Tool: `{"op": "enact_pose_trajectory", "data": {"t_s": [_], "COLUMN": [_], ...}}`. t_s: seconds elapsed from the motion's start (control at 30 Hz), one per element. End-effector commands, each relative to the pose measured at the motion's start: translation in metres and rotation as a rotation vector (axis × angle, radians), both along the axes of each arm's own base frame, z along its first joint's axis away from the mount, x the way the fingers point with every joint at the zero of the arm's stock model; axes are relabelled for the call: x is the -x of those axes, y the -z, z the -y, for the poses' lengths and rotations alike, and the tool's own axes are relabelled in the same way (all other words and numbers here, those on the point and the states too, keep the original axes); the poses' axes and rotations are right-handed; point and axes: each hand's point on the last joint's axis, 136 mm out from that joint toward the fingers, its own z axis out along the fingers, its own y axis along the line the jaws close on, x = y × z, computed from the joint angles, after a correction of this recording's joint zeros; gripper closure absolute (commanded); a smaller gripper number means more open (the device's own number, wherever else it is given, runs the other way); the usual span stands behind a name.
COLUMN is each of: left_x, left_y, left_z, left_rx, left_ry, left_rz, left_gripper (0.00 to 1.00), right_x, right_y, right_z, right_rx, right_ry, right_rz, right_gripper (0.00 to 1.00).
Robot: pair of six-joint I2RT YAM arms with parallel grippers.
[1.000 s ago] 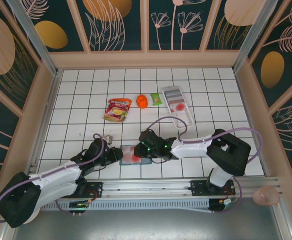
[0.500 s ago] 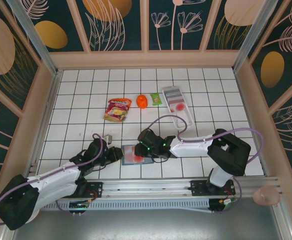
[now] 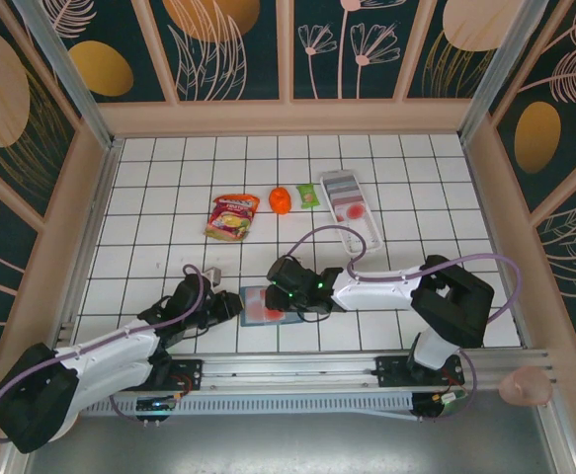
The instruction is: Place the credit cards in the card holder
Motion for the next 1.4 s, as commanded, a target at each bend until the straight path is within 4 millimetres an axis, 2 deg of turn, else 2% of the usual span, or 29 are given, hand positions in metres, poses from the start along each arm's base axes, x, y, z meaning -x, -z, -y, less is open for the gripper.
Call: {"op": "enact_pose_trajectory", "data": {"t_s": [0.0, 0.73, 1.37], "left_x": [0.002, 0.005, 0.010], "left_y": [0.003, 0.008, 0.010], "left_z": [0.000, 0.006, 0.009], "left_rx": [-0.003, 0.000, 0.010], "left_ry": [0.013, 0.040, 0.060], "left_rz": [0.004, -0.015, -0.021], "left_gripper": [0.82, 0.82, 0.84], "right_x": [-0.001, 0.008, 0.010], "right_y": [-0.003, 0.011, 0.003], "right_z": [0.003, 0.001, -0.021], "right_rx": [0.041, 0.069, 0.027], "right_ry": [0.002, -0.010, -0.033], "right_rz": [0.027, -0.005, -0.003], "right_gripper": [0.58, 0.59, 0.59]}}
